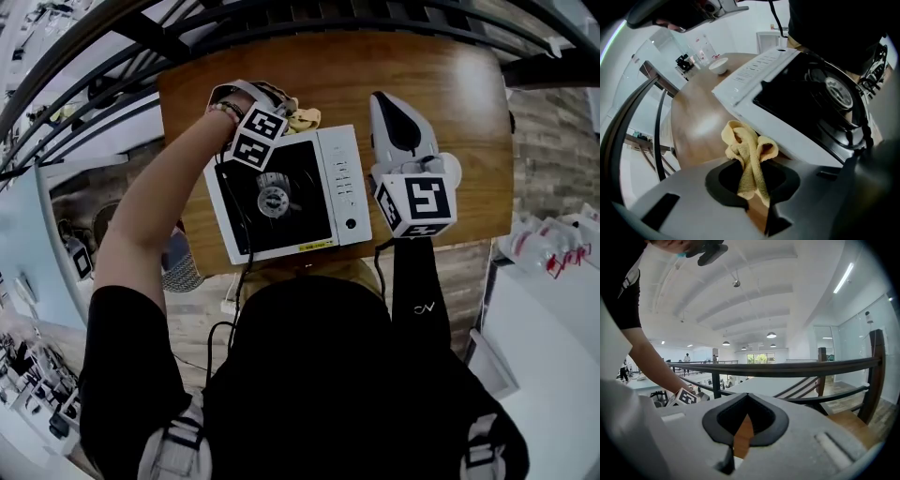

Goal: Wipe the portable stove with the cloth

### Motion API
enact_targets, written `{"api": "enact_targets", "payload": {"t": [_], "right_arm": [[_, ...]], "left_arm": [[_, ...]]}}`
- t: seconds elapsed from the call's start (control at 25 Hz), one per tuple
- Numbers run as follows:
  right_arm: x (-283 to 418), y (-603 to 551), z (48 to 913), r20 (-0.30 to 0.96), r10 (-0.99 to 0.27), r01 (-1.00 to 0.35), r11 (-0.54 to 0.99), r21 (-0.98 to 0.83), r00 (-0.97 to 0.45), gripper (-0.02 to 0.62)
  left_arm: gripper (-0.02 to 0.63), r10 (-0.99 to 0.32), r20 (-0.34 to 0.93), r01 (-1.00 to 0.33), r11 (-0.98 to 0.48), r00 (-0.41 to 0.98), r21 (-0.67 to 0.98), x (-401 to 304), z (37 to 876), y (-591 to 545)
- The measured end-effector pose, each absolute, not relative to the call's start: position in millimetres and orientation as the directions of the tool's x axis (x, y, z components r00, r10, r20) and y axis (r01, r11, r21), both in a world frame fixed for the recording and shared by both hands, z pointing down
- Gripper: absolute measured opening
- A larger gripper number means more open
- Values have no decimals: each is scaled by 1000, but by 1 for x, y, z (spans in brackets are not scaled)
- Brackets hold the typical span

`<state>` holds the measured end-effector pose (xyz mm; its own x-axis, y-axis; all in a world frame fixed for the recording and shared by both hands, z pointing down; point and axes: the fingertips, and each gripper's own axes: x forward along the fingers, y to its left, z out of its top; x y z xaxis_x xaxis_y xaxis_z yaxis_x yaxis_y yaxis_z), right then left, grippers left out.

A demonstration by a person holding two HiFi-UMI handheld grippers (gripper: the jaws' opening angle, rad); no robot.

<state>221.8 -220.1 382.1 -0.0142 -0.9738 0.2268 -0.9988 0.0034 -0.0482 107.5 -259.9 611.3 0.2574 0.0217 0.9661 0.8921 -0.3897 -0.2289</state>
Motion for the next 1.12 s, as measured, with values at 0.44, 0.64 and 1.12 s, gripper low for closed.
{"api": "enact_targets", "payload": {"t": [0.44, 0.64, 1.12], "right_arm": [[144, -257, 380, 216, -960, -984, 168, -55, -176, 2], [109, -269, 384, 222, -943, -969, 242, -52, -248, 2], [50, -265, 375, 215, -924, -947, 319, -26, -317, 2]], "left_arm": [[63, -69, 991, 843, -520, 117, -136, -37, 620, -302], [63, -122, 990, 787, -603, 71, -131, -95, 621, -320], [63, -194, 970, 609, -754, 149, -245, -143, 620, -317]]}}
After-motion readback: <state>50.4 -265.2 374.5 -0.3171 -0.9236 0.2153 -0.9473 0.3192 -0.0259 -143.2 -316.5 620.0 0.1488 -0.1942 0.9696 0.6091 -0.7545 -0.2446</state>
